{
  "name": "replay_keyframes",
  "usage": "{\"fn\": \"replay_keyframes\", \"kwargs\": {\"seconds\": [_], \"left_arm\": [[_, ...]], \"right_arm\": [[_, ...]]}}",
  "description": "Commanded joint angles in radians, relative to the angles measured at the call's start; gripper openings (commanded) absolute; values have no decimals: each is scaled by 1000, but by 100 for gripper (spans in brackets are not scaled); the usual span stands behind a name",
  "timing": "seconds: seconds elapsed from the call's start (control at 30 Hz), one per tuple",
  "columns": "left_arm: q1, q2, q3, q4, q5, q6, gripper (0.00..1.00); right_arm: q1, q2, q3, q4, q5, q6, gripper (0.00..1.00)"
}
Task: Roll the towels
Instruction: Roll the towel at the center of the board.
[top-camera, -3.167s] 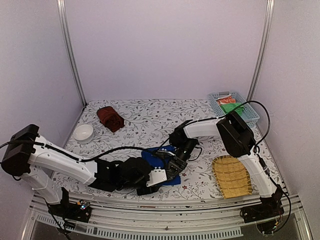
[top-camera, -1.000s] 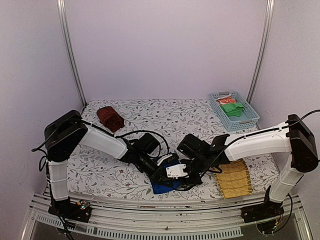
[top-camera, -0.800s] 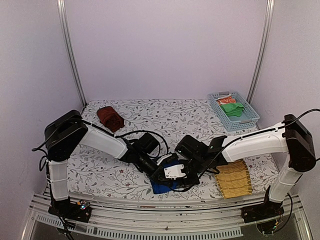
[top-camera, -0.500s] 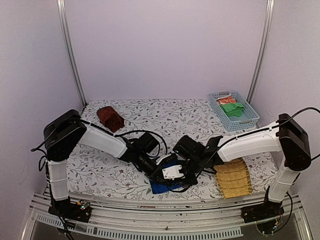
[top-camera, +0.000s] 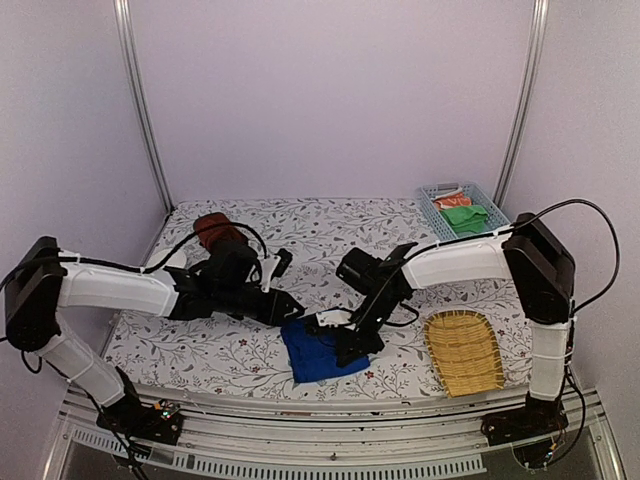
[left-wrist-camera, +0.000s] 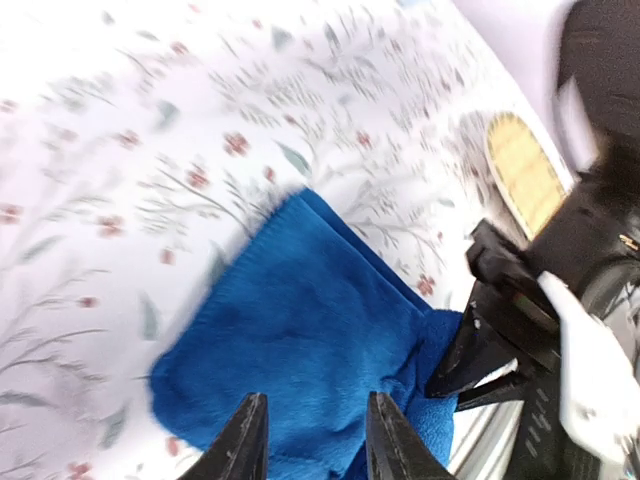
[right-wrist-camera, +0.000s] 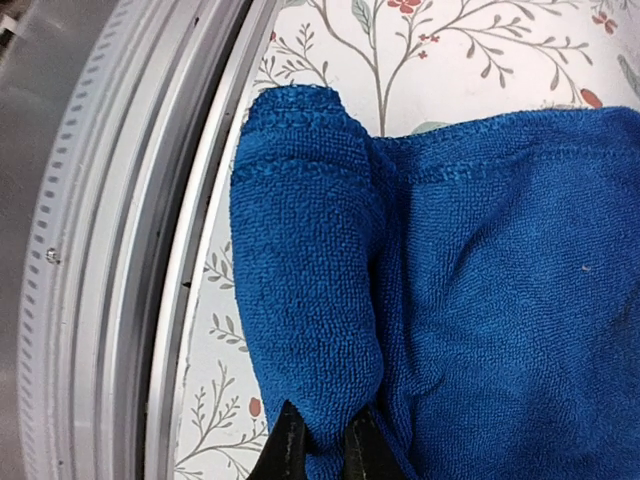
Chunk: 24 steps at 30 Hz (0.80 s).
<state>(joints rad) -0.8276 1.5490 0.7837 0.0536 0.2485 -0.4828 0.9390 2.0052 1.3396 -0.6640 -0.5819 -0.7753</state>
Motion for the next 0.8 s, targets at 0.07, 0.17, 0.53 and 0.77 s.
{"fn": "replay_keyframes", "kwargs": {"seconds": [0.07,0.17,0.53,0.77], "left_arm": [[-78,-266,-176,87,-375,44,38],[-191,-398,-241,66,-553,87,38],[-521,-232,-133,-80,-719,473,49],[-522,48,5,-122,-706,623,51]], "right_arm": [[-91,240,224,-339,-216,-52,4],[-112,409,406,-533,-283,-79,5],[-144,607,614,-688,-296,-17,5],[-147,602,591,-659,-285,6,6]]}}
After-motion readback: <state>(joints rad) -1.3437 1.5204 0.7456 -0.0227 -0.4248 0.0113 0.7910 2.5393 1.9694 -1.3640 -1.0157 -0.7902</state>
